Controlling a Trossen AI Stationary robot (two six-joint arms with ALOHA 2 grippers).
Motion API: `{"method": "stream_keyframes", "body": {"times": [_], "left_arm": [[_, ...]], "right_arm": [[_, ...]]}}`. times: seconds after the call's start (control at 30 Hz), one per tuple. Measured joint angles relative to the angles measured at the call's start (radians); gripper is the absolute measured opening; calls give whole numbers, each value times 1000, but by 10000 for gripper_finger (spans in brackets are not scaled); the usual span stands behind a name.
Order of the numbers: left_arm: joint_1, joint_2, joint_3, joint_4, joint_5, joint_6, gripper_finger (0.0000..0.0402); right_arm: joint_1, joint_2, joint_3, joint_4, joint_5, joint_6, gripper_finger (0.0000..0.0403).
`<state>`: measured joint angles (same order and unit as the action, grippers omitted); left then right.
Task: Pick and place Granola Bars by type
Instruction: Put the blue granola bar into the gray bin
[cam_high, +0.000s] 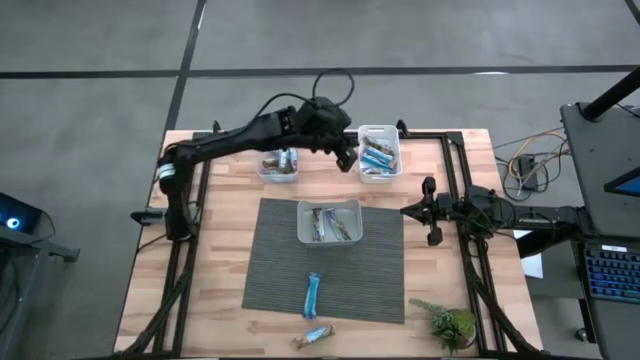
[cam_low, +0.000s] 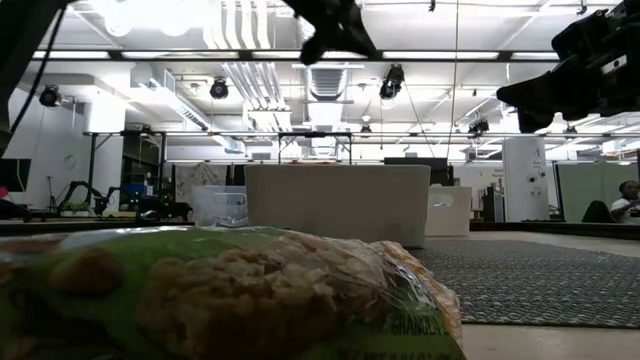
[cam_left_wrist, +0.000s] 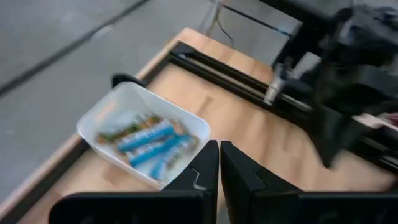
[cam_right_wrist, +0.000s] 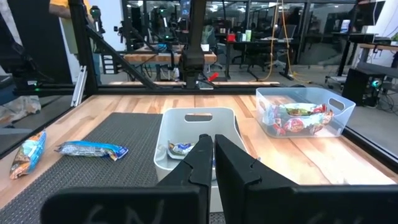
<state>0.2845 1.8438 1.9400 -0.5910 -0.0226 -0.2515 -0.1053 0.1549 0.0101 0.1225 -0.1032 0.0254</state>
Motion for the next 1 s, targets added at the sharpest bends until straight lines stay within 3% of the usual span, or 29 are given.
{"method": "stream_keyframes", "body": {"times": [0.27,0.87,1.0], "left_arm": [[-88,-97,-4,-168,3,-64,0],[-240,-170,-34,-213,29,-94,0],[-272,-205,-97,-191,31,-93,0]], "right_arm": [[0,3,0,-4,0,0,9],[0,12,0,-14,0,0,9],[0,11,0,-14,0,0,9]]}}
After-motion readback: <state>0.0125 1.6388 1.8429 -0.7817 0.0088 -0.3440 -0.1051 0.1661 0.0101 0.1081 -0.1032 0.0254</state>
